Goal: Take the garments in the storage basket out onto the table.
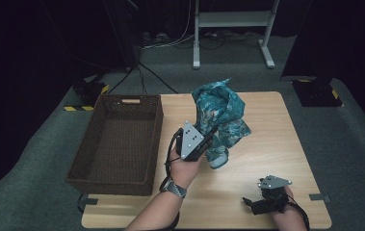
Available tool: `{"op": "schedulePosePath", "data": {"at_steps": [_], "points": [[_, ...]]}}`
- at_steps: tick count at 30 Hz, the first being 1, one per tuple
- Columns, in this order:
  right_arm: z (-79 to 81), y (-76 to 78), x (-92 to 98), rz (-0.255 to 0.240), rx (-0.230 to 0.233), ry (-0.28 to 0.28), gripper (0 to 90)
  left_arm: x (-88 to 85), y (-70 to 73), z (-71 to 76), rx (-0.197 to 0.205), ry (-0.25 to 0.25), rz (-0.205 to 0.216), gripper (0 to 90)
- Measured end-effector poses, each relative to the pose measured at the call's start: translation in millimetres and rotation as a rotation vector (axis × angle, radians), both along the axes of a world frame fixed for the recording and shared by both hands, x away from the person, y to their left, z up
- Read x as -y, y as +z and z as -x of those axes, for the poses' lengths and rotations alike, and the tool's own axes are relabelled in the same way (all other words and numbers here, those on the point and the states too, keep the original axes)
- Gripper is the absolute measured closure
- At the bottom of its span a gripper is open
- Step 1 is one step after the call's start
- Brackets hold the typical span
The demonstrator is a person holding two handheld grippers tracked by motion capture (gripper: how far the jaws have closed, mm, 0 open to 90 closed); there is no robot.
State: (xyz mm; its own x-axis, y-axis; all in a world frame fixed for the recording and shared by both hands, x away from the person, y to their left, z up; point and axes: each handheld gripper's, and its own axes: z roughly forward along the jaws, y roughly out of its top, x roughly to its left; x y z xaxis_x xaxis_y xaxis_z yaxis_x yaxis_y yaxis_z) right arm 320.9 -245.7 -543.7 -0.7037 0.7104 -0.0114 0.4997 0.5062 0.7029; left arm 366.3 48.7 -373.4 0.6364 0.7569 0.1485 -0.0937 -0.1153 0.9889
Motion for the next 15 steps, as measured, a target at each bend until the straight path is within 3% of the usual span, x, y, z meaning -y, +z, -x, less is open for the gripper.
{"op": "schedulePosePath", "data": {"at_steps": [15], "points": [[0.0,0.0,0.0,0.0,0.0,0.001,0.2,11.4,-24.5,-10.8,-0.077,-0.017,-0.029,77.5]]}}
